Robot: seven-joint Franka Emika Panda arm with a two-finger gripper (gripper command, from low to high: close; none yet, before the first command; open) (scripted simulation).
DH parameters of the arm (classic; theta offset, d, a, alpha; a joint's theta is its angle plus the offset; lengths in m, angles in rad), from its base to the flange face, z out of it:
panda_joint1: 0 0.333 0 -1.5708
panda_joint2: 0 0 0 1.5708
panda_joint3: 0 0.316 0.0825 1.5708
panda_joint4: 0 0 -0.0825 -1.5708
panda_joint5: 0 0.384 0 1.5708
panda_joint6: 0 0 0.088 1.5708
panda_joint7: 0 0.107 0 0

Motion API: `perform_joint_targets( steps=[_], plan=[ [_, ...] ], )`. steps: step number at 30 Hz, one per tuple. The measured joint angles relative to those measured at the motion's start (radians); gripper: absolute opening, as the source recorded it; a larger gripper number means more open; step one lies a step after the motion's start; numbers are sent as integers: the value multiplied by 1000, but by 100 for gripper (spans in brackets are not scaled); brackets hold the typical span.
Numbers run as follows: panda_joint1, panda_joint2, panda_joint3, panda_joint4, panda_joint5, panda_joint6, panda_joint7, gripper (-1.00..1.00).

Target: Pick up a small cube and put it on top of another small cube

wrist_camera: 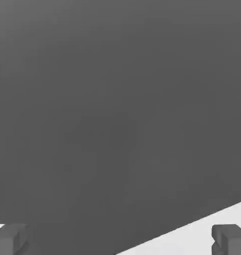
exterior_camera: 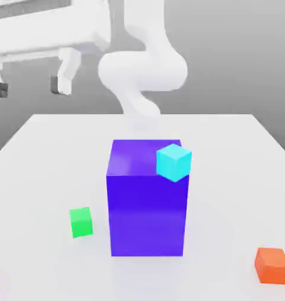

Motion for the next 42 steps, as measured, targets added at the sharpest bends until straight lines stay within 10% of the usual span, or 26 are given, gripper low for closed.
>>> perform_joint_targets(
  steps=[20,21,32,42],
  plan=[
    [-227,729,-54,100,184,222,20,0],
    [-235,754,-45,106,193,240,13,-100],
    [-200,633,-91,73,147,152,47,-100],
    [-148,302,-71,-270,164,172,96,-100]
  ],
)
